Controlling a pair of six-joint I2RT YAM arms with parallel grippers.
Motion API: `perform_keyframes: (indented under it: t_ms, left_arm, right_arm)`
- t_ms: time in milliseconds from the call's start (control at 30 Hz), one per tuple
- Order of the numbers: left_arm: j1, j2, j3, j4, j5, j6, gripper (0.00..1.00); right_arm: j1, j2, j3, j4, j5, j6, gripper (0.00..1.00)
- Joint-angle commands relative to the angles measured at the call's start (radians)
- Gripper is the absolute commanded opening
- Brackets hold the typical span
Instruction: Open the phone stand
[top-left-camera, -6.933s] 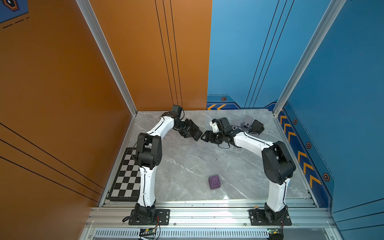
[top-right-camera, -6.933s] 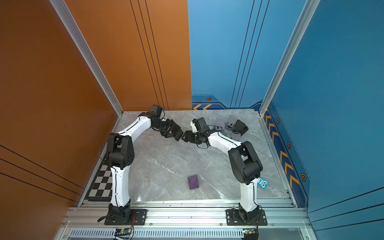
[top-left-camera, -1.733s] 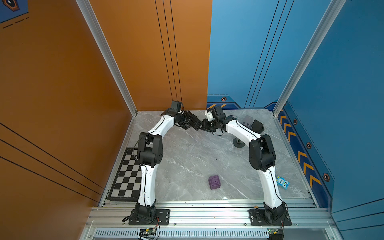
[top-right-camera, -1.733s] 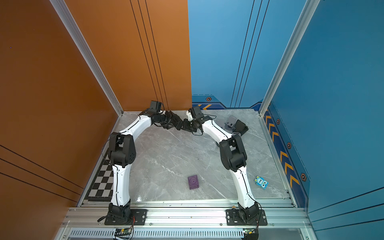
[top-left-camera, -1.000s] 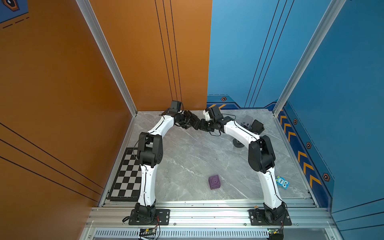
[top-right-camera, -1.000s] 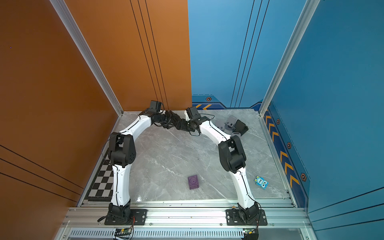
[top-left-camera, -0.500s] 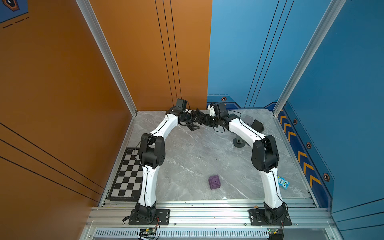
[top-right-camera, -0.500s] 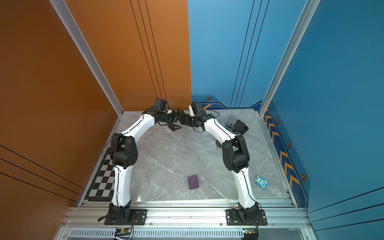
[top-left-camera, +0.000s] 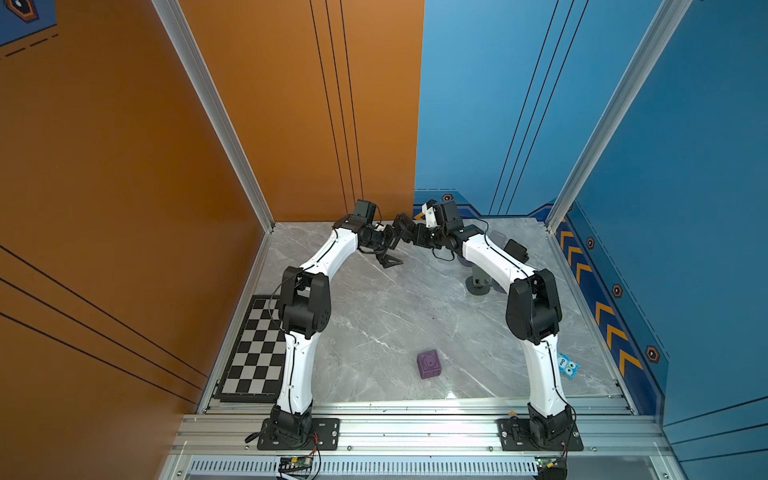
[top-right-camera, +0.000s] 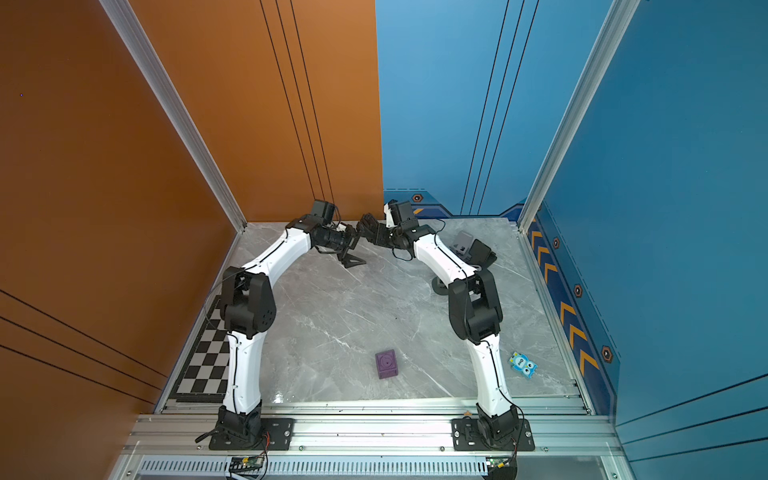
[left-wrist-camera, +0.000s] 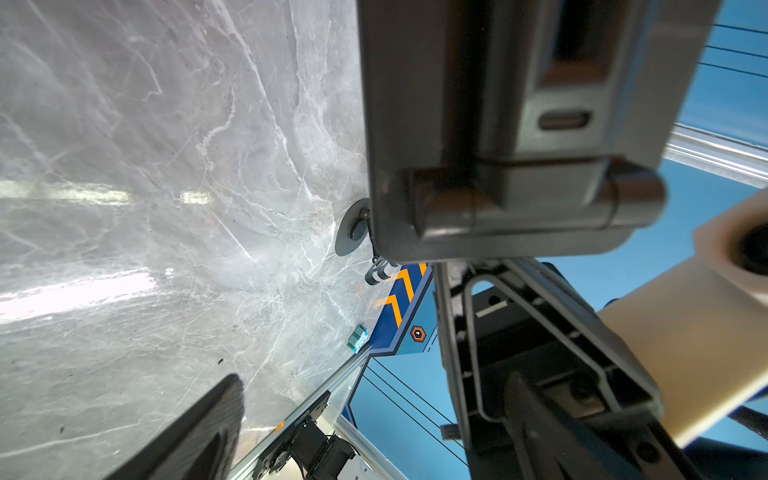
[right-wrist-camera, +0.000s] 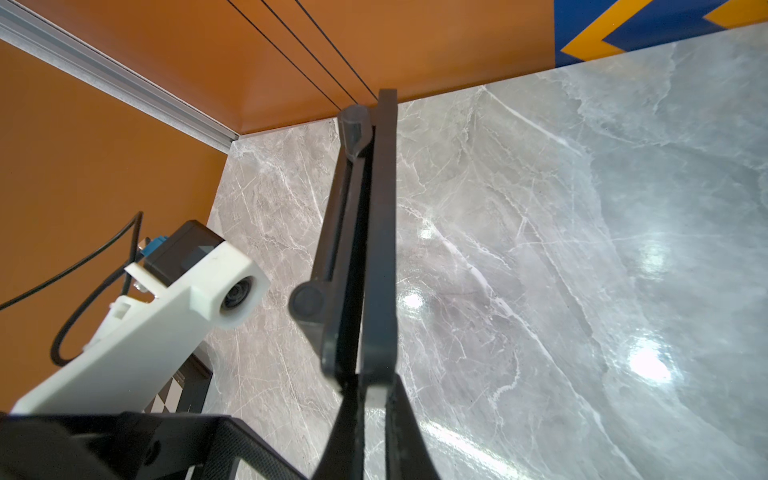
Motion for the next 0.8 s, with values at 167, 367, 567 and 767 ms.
perform_keyframes:
  t_ms: [167,367,567,767]
  left_arm:
    - [0.013,-0.019,0.081,-0.082,0.023,0.053,0.98]
    - [0.041,-0.005,0.155,-0.082,0.017,0.042,0.98]
    - [0.047,0.011,0.199,-0.082,0.020,0.041,0.98]
    - [0.035,0.021,0.186,-0.082,0.024,0.050,0.98]
  right_arm:
    - [-0.002,-0.117,-0.047,0.086,0.000,-0.041,0.00]
    - [0.001,-0.130,-0.070,0.049,-0.008,-0.045,0.00]
    - [0.006,-0.197,-0.118,0.020,-0.004,-0.044,0.00]
    - [0.016,-0.212,-0.120,-0.011,-0.001,-0.048,0.00]
